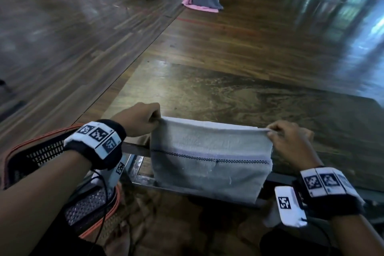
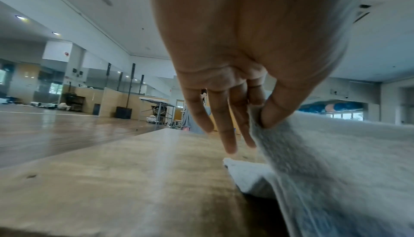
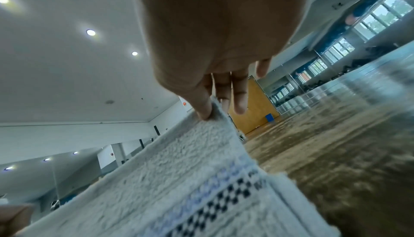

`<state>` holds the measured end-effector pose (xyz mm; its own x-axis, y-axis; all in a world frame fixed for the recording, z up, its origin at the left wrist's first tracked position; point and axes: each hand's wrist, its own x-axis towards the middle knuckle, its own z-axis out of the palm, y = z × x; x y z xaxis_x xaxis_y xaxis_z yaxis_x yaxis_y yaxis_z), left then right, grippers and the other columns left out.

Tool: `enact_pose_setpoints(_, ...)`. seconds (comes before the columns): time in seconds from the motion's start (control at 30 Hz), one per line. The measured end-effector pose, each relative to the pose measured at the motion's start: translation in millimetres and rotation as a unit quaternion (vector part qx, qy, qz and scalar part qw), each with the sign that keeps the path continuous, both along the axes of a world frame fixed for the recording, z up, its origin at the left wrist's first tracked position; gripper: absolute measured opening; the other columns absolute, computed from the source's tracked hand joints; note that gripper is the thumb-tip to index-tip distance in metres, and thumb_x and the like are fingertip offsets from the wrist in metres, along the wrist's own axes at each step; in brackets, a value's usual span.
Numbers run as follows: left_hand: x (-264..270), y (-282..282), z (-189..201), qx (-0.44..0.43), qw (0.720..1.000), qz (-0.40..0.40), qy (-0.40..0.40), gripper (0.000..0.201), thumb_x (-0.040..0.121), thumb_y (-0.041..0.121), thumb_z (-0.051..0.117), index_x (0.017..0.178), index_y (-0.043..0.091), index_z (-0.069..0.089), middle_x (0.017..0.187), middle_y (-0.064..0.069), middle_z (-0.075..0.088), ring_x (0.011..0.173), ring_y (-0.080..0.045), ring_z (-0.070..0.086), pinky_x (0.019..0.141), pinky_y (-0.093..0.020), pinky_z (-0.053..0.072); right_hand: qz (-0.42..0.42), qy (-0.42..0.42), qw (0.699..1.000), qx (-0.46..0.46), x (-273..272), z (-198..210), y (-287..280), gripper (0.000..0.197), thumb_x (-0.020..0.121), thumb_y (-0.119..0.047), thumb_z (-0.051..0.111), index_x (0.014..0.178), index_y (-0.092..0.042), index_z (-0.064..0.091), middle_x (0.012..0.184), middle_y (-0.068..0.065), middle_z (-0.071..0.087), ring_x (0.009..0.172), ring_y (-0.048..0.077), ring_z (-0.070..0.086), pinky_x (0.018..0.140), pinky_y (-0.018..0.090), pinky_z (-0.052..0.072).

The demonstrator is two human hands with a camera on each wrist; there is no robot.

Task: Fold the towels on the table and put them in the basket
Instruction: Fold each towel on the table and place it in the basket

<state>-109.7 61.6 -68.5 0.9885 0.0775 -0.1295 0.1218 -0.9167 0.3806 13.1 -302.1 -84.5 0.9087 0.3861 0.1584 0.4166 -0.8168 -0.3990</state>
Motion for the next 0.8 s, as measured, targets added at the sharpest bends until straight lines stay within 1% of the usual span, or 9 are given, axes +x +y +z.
enact_pose_setpoints(0.07, 8, 1, -2, 0.014, 0.999, 0.021, -0.019, 0.004, 0.089, 0.017, 0.053, 0.089, 0.020, 0.050, 0.095, -0.005, 0.061, 0.087, -0.024, 0.057, 0.078, -0.043, 0.051, -0.004, -0.004, 1.000, 0.020, 11, 2, 6, 0.015, 0.087, -0.017, 0.056, 0.081, -0.032, 0.056, 0.086, -0.009, 0.057, 0.095, 0.018, 0.054, 0.095, 0.051, 0.038)
enact_pose_setpoints(0.13, 16, 1, -7, 0.052, 0.998, 0.021, -0.023, 0.003, 0.089, 0.018, 0.053, 0.091, 0.020, 0.052, 0.100, -0.003, 0.061, 0.089, -0.023, 0.057, 0.079, -0.041, 0.051, -0.004, 0.000, 1.000, 0.008, 19, -1, 11, 0.012, 0.087, -0.019, 0.057, 0.080, -0.029, 0.056, 0.081, -0.010, 0.057, 0.087, 0.017, 0.056, 0.091, 0.053, 0.042)
enact_pose_setpoints(0.2, 22, 0, -12, 0.090, 0.996, 0.016, -0.007, 0.004, 0.089, 0.020, 0.053, 0.092, 0.021, 0.053, 0.103, -0.001, 0.058, 0.091, -0.021, 0.055, 0.079, -0.036, 0.048, -0.005, 0.008, 1.000, -0.012, 28, -8, 16, 0.011, 0.087, -0.021, 0.058, 0.080, -0.028, 0.054, 0.080, -0.009, 0.057, 0.085, 0.017, 0.056, 0.091, 0.051, 0.042)
enact_pose_setpoints(0.3, 27, -2, -18, 0.104, 0.994, 0.010, 0.020, 0.006, 0.087, 0.020, 0.056, 0.087, 0.024, 0.051, 0.105, 0.002, 0.053, 0.089, -0.019, 0.052, 0.080, -0.035, 0.047, 0.013, 0.006, 0.995, -0.095, 40, -21, 23, 0.011, 0.087, -0.024, 0.058, 0.080, -0.029, 0.052, 0.093, -0.007, 0.057, 0.101, 0.020, 0.053, 0.091, 0.037, 0.030)
enact_pose_setpoints(0.37, 31, -3, -22, 0.110, 0.993, -0.001, 0.041, 0.010, 0.087, 0.019, 0.055, 0.083, 0.024, 0.048, 0.104, 0.002, 0.053, 0.086, -0.018, 0.050, 0.077, -0.033, 0.044, 0.028, 0.028, 0.989, -0.144, 44, -27, 26, 0.009, 0.087, -0.027, 0.058, 0.081, -0.031, 0.052, 0.105, -0.008, 0.057, 0.109, 0.017, 0.049, 0.088, 0.036, 0.022)
enact_pose_setpoints(0.47, 34, -6, -26, 0.102, 0.992, -0.008, 0.069, 0.008, 0.088, 0.016, 0.052, 0.083, 0.021, 0.048, 0.104, -0.001, 0.055, 0.087, -0.022, 0.051, 0.077, -0.035, 0.045, 0.045, 0.067, 0.984, -0.160, 46, -32, 28, 0.009, 0.089, -0.025, 0.057, 0.083, -0.029, 0.051, 0.113, -0.005, 0.057, 0.112, 0.019, 0.049, 0.093, 0.037, 0.025)
enact_pose_setpoints(0.6, 35, -10, -26, 0.115, 0.992, -0.021, 0.054, 0.003, 0.087, 0.014, 0.052, 0.088, 0.017, 0.053, 0.107, -0.002, 0.050, 0.091, -0.022, 0.050, 0.080, -0.038, 0.047, 0.049, 0.057, 0.986, -0.150, 46, -30, 26, 0.008, 0.087, -0.026, 0.060, 0.084, -0.028, 0.053, 0.108, -0.005, 0.055, 0.109, 0.017, 0.050, 0.093, 0.037, 0.024)
enact_pose_setpoints(0.7, 35, -12, -27, 0.112, 0.991, -0.015, 0.071, 0.004, 0.087, 0.013, 0.052, 0.087, 0.017, 0.050, 0.109, -0.005, 0.046, 0.091, -0.023, 0.049, 0.083, -0.040, 0.048, 0.048, 0.061, 0.986, -0.147, 46, -28, 24, 0.010, 0.086, -0.027, 0.062, 0.084, -0.028, 0.053, 0.104, -0.004, 0.054, 0.107, 0.018, 0.052, 0.097, 0.039, 0.025)
enact_pose_setpoints(0.8, 34, -11, -27, 0.091, 0.993, -0.010, 0.079, 0.007, 0.087, 0.013, 0.053, 0.085, 0.018, 0.049, 0.109, -0.005, 0.043, 0.092, -0.022, 0.048, 0.085, -0.038, 0.047, 0.049, 0.058, 0.988, -0.135, 44, -28, 23, 0.012, 0.085, -0.027, 0.063, 0.081, -0.029, 0.052, 0.094, -0.008, 0.049, 0.098, 0.017, 0.055, 0.097, 0.038, 0.024)
